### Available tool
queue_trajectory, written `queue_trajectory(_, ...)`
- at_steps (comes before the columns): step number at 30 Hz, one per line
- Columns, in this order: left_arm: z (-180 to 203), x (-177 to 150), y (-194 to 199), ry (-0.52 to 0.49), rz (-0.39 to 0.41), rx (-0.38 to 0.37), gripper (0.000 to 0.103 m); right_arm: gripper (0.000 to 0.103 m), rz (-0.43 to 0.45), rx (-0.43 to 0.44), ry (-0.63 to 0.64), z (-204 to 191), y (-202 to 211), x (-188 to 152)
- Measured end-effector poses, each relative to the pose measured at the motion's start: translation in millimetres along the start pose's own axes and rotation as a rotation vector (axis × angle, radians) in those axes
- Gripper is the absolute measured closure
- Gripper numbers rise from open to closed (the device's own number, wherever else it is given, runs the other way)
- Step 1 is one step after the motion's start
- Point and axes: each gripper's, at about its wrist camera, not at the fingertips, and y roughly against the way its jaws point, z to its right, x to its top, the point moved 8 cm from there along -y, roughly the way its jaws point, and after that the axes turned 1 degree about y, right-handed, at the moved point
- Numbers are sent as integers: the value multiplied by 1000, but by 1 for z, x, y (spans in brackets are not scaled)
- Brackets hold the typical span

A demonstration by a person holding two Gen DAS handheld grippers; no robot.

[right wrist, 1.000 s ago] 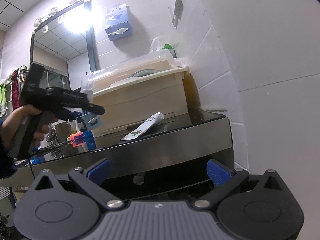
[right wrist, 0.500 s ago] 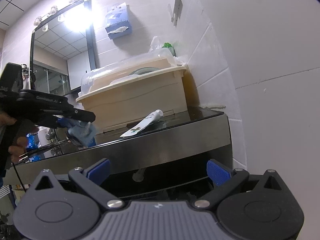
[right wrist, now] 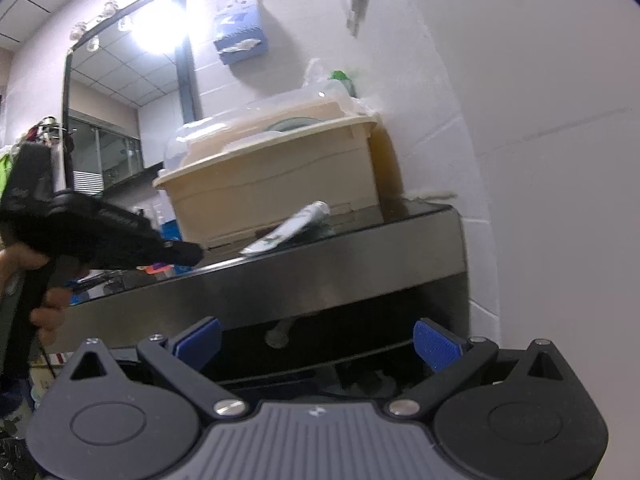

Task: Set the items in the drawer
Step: 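Lower the blue holder into the open drawer with the left gripper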

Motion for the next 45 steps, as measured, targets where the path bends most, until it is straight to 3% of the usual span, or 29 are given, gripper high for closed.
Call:
queue_trajectory(8,0,-41,-13,38,-101,-25,102,0,-28,-21,-14,9,-4,-6)
queue_trajectory(21,7,-77,-46,-23,-248,-33,98,0,-57,-20,24,4,-5,-11)
queue_trajectory(25,11,-83,-58,-28,-280,-34,89,0,-60,-23,24,7,-5,-11)
queue_trajectory(28,14,-85,-66,-28,-295,-38,67,0,-57,-27,28,8,-4,-10)
queue_trajectory(29,15,-85,-67,-32,-292,-34,64,0,-56,-28,29,8,-4,-10)
queue_trajectory(38,24,-92,-91,-23,-322,-22,52,0,-57,-48,31,15,0,-12)
queue_trajectory(45,26,-105,-101,-4,-347,-16,49,0,-84,-75,36,23,-3,-17)
